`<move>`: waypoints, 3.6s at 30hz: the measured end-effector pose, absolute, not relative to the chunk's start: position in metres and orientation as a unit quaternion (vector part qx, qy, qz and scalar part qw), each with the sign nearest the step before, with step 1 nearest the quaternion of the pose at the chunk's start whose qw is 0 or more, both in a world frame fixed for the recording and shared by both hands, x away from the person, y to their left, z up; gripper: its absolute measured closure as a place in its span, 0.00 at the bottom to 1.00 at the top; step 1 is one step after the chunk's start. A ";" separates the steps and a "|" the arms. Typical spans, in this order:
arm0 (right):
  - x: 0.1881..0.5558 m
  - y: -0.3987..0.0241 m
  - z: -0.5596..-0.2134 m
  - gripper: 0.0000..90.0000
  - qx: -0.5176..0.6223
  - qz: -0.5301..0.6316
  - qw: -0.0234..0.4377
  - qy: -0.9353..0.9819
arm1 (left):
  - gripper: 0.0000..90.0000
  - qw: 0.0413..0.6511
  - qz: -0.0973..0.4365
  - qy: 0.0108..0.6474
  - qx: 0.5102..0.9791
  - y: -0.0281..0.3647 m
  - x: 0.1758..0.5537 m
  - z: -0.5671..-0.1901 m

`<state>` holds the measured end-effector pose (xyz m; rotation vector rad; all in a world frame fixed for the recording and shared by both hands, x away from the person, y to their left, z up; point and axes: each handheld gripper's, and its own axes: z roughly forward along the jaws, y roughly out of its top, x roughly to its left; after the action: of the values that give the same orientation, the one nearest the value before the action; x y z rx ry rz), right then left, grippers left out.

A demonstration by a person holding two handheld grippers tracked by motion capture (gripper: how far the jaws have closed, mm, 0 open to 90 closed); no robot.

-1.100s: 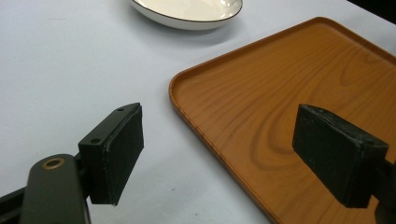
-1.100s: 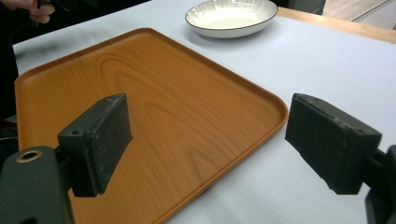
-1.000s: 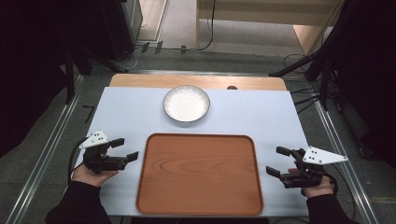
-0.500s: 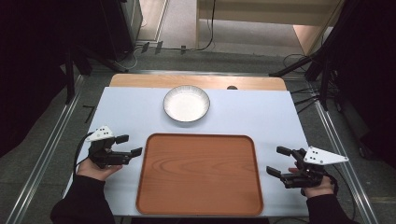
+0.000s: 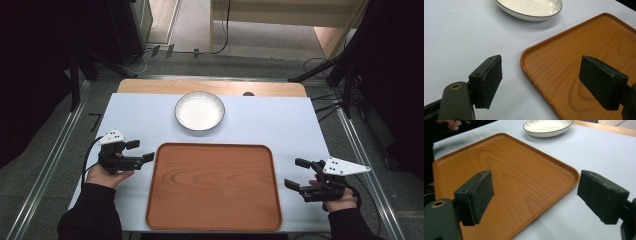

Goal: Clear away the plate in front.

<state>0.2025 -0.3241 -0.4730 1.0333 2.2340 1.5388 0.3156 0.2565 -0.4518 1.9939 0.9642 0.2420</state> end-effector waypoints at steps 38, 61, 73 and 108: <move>0.202 -0.323 -0.471 0.19 0.351 0.517 0.122 0.771 | 0.21 0.414 0.087 0.382 0.822 0.203 0.378 -0.432; 0.202 -0.322 -0.471 0.19 0.347 0.513 0.119 0.776 | 0.21 0.387 0.111 0.416 0.815 0.182 0.425 -0.441; 0.203 -0.322 -0.472 0.19 0.347 0.512 0.112 0.778 | 0.21 0.390 0.111 0.437 0.803 0.176 0.452 -0.443; 0.201 -0.322 -0.472 0.19 0.344 0.510 0.112 0.780 | 0.72 0.361 0.122 0.542 0.749 0.146 0.507 -0.494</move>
<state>0.2014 -0.3217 -0.4715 1.0110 2.2891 1.4976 0.5066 0.1458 -0.4941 1.9301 1.3963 0.3149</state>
